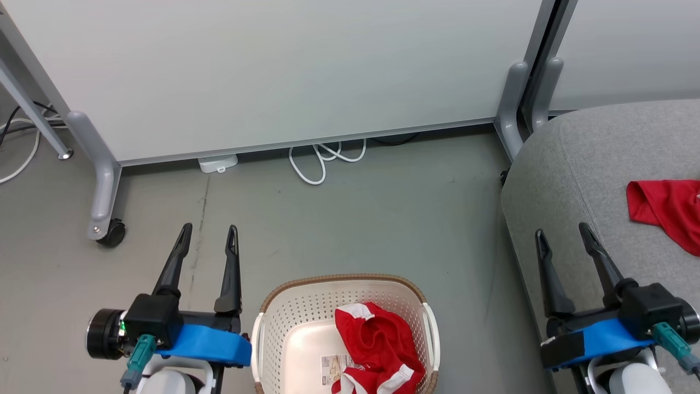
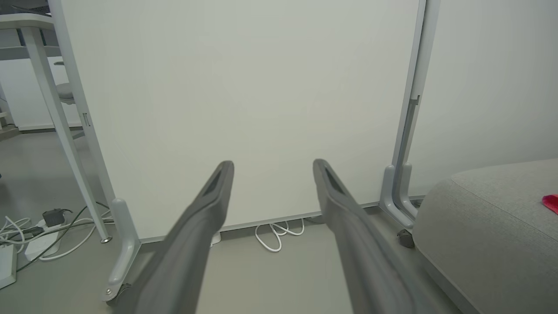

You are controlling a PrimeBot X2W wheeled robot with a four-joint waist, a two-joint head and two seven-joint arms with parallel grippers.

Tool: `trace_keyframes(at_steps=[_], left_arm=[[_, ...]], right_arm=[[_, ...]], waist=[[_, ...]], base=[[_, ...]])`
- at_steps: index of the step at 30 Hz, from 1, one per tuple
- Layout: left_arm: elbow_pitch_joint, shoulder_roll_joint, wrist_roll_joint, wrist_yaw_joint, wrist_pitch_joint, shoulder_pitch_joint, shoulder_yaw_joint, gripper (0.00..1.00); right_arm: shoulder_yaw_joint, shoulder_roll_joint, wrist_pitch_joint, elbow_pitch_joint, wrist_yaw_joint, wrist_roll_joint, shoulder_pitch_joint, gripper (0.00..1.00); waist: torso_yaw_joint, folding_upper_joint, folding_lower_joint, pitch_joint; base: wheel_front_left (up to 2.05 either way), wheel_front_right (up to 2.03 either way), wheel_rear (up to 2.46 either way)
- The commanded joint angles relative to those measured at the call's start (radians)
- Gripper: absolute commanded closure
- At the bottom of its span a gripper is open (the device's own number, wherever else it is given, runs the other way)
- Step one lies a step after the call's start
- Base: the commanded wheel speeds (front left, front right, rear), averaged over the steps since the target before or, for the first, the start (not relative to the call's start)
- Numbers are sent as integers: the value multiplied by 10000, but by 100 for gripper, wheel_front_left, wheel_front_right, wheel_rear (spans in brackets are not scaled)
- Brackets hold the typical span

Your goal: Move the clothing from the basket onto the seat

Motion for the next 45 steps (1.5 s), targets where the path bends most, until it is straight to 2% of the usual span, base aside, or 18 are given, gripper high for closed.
trace_keyframes(at_steps=[1, 27, 36, 45], left_arm=[[18, -3, 27, -15, -30, 103, 65, 0], [185, -173, 106, -256, -30, 88, 182, 0], [870, -174, -22, -344, -30, -715, -538, 0], [2342, 113, -260, -325, -30, -2276, -1941, 0]], right_arm=[[3, 28, -34, 5, 1, 50, 153, 0], [48, 227, -34, -6, 1, 101, 374, 0], [199, 236, -34, -31, 1, 110, -60, 0], [510, 73, -34, -222, 1, 110, -865, 0]], waist=[[1, -1, 1, -14], [-97, -1, 1, -18], [-435, -1, 1, 437], [-1071, -1, 1, 1682]], base=[[0, 0, 0], [0, 0, 0], [0, 0, 0], [0, 0, 0]])
